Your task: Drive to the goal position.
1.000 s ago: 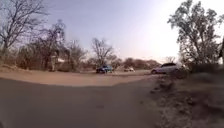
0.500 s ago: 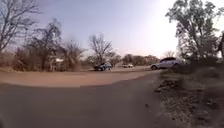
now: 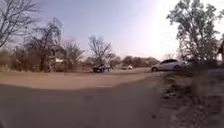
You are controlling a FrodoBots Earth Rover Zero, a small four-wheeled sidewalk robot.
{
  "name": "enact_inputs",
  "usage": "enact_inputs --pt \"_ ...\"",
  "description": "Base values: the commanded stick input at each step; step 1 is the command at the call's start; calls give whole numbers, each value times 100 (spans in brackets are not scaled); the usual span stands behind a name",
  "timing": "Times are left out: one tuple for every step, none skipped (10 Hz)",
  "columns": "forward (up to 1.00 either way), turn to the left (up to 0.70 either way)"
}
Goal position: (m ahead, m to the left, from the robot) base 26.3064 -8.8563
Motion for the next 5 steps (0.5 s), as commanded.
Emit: enact_inputs --pt "70 0" --pt "70 0" --pt "70 0" --pt "70 0" --pt "70 0"
